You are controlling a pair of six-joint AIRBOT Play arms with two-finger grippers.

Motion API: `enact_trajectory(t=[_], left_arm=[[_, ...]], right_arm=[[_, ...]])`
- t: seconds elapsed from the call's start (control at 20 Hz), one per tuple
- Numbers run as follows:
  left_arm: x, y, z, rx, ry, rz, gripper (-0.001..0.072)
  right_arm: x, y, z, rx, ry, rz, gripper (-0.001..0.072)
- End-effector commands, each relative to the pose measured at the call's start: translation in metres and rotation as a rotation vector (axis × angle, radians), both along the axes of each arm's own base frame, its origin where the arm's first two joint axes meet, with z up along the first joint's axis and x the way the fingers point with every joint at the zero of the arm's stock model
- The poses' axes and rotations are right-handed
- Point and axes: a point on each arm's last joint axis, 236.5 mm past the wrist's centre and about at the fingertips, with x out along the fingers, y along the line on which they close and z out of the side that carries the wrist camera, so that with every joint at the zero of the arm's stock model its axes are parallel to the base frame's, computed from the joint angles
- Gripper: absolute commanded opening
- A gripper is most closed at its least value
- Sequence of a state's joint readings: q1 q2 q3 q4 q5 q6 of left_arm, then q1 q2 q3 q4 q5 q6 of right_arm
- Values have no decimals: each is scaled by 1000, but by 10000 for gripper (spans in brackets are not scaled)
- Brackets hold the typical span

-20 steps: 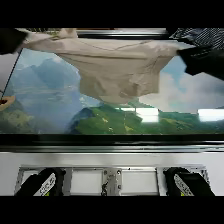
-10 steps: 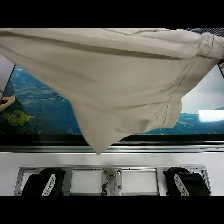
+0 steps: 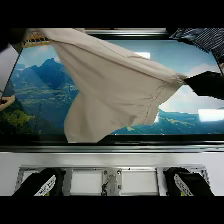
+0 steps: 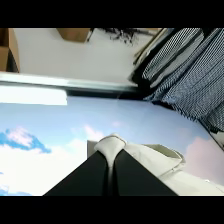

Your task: Fold the clothes and pants, and hang the long-sleeved shirts on hangers.

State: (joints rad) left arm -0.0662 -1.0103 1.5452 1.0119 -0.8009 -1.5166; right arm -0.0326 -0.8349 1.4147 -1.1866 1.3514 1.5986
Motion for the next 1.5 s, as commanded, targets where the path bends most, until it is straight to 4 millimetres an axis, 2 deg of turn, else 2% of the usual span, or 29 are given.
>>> enact_trajectory(t=[0.0,0.05,0.15,0.2,0.25,0.3,0.35,0.45,0.55,0.65,0.7,0.85,0.95,1.05,1.25,1.45], left_arm=[[81,-50,-103,2,186,-64,4],[99,-60,-125,6,222,-74,4],[126,-77,-162,19,289,-100,4],[136,-81,-180,30,324,-111,17],[144,-83,-194,32,357,-116,317],[149,-80,-205,20,400,-112,625],[151,-73,-217,3,459,-106,654],[143,-42,-240,27,574,-95,654],[119,9,-276,111,722,-40,654],[81,54,-319,149,879,38,653],[57,69,-343,134,956,65,653],[-19,92,-415,71,1167,131,654],[-60,94,-454,-9,1264,183,654],[-77,84,-476,-131,1307,205,654],[-70,55,-492,-249,1308,168,654],[-47,30,-497,-191,1304,101,654]], right_arm=[[62,-34,-87,-97,211,-94,17],[88,-45,-105,-128,206,-127,18],[131,-51,-132,-125,175,-158,38],[146,-51,-142,-115,165,-168,158],[160,-51,-151,-101,151,-177,399],[170,-51,-158,-94,142,-185,579],[176,-53,-159,-97,125,-190,607],[176,-61,-150,-132,89,-170,606],[161,-67,-137,-146,94,-162,606],[138,-66,-129,-152,120,-146,605],[127,-62,-127,-156,125,-133,605],[99,-49,-131,-146,139,-107,605],[85,-40,-138,-128,154,-89,605],[79,-31,-144,-105,168,-74,605],[78,-16,-144,-60,167,-52,604],[78,-13,-144,-49,170,-48,605]])
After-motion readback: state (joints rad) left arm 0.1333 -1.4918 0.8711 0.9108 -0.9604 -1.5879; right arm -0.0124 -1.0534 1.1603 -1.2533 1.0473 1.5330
